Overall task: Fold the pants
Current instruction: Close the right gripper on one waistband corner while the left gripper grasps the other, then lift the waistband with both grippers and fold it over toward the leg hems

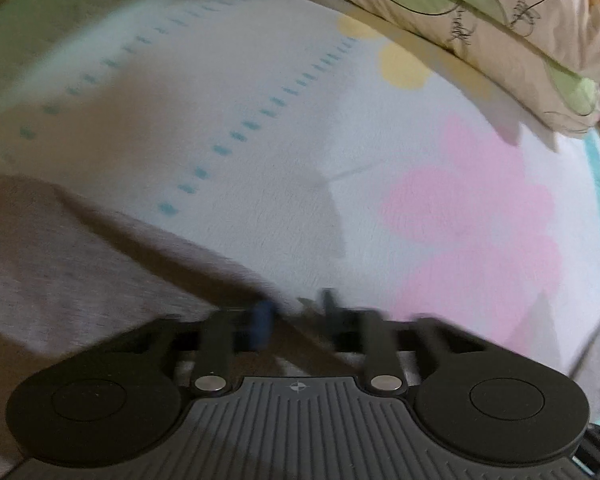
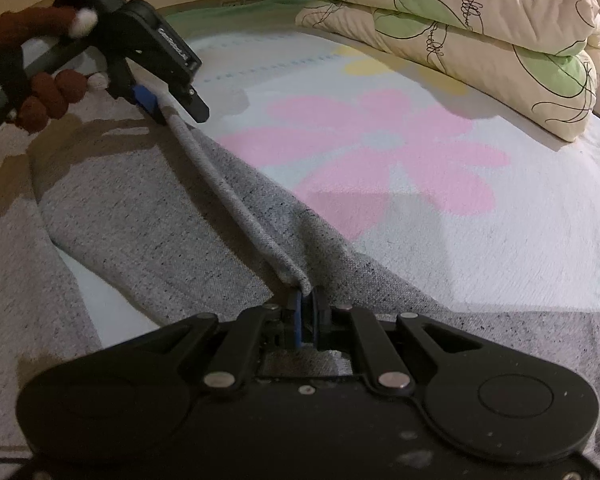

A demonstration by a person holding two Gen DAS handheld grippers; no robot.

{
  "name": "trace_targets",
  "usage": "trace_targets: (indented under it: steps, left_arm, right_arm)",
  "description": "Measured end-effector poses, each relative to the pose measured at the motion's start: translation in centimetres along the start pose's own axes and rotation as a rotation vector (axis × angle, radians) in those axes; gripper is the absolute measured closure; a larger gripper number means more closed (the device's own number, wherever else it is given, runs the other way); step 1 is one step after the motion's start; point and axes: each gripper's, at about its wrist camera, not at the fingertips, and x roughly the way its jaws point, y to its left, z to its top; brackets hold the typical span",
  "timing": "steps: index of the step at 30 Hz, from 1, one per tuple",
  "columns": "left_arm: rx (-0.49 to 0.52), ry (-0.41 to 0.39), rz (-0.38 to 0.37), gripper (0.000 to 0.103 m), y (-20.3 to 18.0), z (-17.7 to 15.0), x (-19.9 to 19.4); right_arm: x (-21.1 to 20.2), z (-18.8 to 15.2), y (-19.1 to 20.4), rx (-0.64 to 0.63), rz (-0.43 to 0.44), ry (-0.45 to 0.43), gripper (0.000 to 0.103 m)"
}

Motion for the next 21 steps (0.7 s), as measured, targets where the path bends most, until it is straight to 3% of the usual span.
trace_targets:
  steps: [3,10,16,20,21]
  left_arm:
    - [0.000,-0.049,-0.053,0.097,0.6,-0.9,-1.8]
    - [0.112,-0.186,-0.121,0.098,0.4,-5.0,-9.9]
    - [0.204,-0.215,-0.185,0.098,1.3,-11.2,-15.3]
    - [0.333,-0.186,-0.169,0.098,0.9,-15.4,-15.1]
    - [0.345,-0.176,-0.162,0.098,0.8,-16.0,-14.5]
  right_arm:
    - [-0.3,0.1,0.5,-0.015,-0.021,-0.008,0.097]
    - [-3.9,0.3,2.0,-0.028,-0.094,-0.066,0.097]
    - [-8.6,-1.3,4.1,0.012,-0.114,-0.085,0.097]
    - [-9.9,-3.4,6.5,0.026,-0.124,-0.033,0.094]
    - [-10.1,-4.0,6.9,0.040,-0.132,-0.017,0.089]
